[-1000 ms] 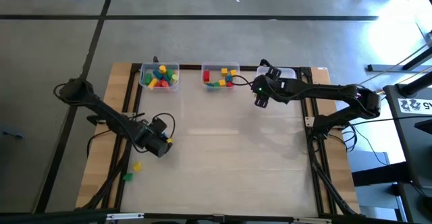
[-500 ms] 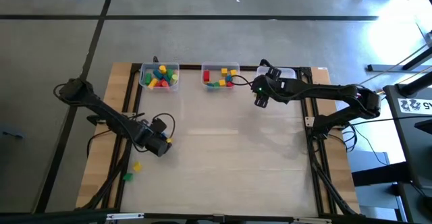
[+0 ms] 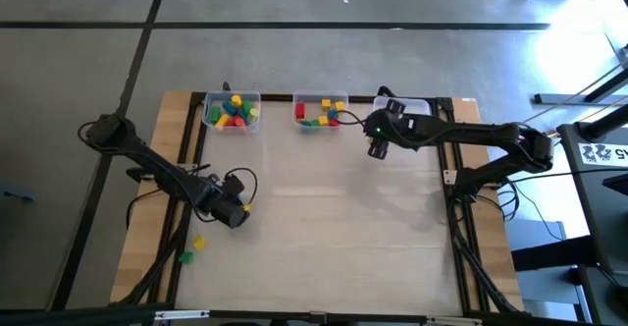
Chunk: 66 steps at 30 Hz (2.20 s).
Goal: Sort blocks by size
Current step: Put the triangular blue block into the right bin
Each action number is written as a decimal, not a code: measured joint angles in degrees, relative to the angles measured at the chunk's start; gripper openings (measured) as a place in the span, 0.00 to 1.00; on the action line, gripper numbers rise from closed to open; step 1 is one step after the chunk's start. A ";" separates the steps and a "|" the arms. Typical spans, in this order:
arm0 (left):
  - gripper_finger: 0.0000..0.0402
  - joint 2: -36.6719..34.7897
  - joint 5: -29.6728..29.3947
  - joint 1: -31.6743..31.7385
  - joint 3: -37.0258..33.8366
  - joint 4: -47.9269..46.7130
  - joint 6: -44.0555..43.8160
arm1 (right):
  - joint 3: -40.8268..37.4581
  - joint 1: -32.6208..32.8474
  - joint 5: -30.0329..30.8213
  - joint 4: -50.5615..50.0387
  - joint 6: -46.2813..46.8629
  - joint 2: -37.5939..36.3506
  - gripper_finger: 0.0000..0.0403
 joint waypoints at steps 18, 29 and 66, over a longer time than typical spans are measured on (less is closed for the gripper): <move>0.23 0.00 -3.32 0.00 12.77 9.68 23.22 | 0.02 21.96 -1.48 19.18 -4.94 0.62 0.63; 0.22 0.00 -7.87 0.17 12.97 29.25 37.92 | 0.09 30.83 -1.55 38.96 -9.53 10.35 0.63; 0.24 0.00 -15.62 3.48 13.00 49.86 43.42 | 9.52 35.37 -2.78 74.61 -22.76 27.97 0.63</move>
